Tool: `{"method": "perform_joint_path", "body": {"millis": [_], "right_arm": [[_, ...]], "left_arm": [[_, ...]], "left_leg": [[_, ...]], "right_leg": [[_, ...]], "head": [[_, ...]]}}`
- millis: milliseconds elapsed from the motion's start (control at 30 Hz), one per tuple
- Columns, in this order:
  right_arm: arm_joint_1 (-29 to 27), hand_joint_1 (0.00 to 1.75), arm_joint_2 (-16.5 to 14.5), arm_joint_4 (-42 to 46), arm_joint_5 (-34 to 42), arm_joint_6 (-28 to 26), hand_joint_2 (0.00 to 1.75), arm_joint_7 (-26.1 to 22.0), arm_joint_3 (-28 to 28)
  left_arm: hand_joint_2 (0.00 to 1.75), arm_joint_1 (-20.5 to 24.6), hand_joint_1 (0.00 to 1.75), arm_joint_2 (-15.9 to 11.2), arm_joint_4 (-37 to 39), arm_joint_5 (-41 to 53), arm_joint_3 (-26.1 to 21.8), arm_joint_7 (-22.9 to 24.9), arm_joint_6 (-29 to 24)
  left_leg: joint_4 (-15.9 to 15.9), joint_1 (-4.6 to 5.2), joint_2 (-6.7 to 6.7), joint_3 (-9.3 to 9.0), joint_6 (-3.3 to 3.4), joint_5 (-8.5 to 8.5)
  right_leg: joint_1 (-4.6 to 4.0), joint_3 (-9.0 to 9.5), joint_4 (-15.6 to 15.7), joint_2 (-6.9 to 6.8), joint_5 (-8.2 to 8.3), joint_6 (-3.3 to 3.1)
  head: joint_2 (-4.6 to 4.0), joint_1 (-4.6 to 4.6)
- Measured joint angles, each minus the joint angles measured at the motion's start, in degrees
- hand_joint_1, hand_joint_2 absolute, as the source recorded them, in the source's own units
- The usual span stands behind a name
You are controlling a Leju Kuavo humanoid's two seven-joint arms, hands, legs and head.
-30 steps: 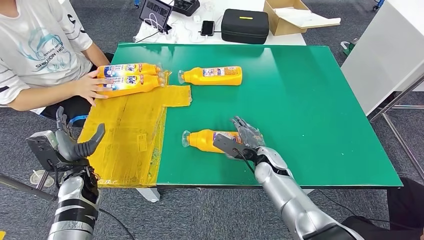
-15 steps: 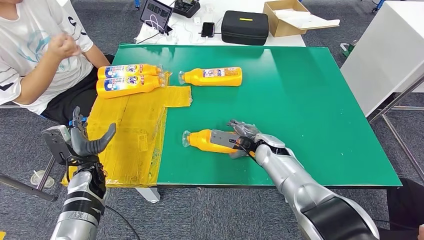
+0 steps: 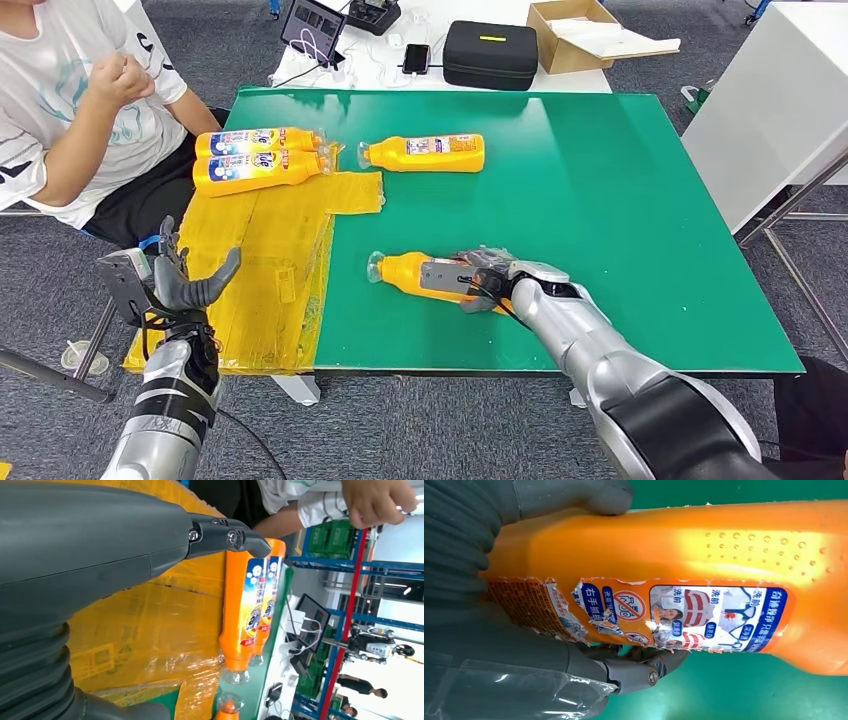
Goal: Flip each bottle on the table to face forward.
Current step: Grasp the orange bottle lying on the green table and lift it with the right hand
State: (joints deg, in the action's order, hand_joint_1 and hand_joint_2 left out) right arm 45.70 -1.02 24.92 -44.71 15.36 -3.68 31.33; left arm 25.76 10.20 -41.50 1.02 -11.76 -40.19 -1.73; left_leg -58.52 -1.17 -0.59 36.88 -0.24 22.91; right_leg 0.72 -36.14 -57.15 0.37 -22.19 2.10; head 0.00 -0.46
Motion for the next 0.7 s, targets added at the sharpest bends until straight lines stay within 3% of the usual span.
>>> {"method": "perform_joint_path", "body": {"millis": [300, 400, 533, 700], "right_arm": [[-1.1, 1.75, 0.51, 0.06, 4.41, -4.55, 1.75, -3.01, 0.33], [-2.52, 1.75, 0.68, 1.27, 7.84, -8.73, 1.75, -5.21, -0.22], [-8.85, 1.75, 0.22, 8.0, 12.43, -22.92, 1.75, -8.58, -3.23], [-19.19, 1.75, -1.87, 22.92, 9.54, -47.43, 1.75, -16.86, -8.98]], "left_arm": [[1.75, 0.0, 0.0, 0.08, 0.42, -0.09, 0.0, 0.0, -0.01], [1.75, -0.08, 0.0, 0.09, 0.43, -0.42, 0.0, 0.0, 0.33], [1.75, -0.88, 0.0, 0.36, 0.27, -2.61, 0.02, 1.33, 3.7], [1.75, -4.01, 0.0, 1.79, -2.19, -10.4, 1.49, 8.18, 14.77]], "left_leg": [[0.0, -0.01, 0.03, 0.04, -0.02, 0.03], [0.0, -0.01, 0.02, 0.05, -0.02, 0.03], [0.0, -0.01, -0.02, 0.14, -0.02, 0.03], [0.0, -0.01, -0.2, 0.42, -0.02, 0.05]], "right_leg": [[-0.01, -0.07, 0.0, 0.0, -0.01, 0.0], [-0.02, -0.06, 0.0, 0.0, -0.01, 0.0], [-0.01, -0.1, -0.01, -0.01, -0.01, 0.0], [-0.01, -0.34, -0.01, -0.03, -0.06, 0.02]], "head": [[0.0, -0.01], [0.0, 0.0], [0.0, -0.01], [0.0, -0.02]]}}
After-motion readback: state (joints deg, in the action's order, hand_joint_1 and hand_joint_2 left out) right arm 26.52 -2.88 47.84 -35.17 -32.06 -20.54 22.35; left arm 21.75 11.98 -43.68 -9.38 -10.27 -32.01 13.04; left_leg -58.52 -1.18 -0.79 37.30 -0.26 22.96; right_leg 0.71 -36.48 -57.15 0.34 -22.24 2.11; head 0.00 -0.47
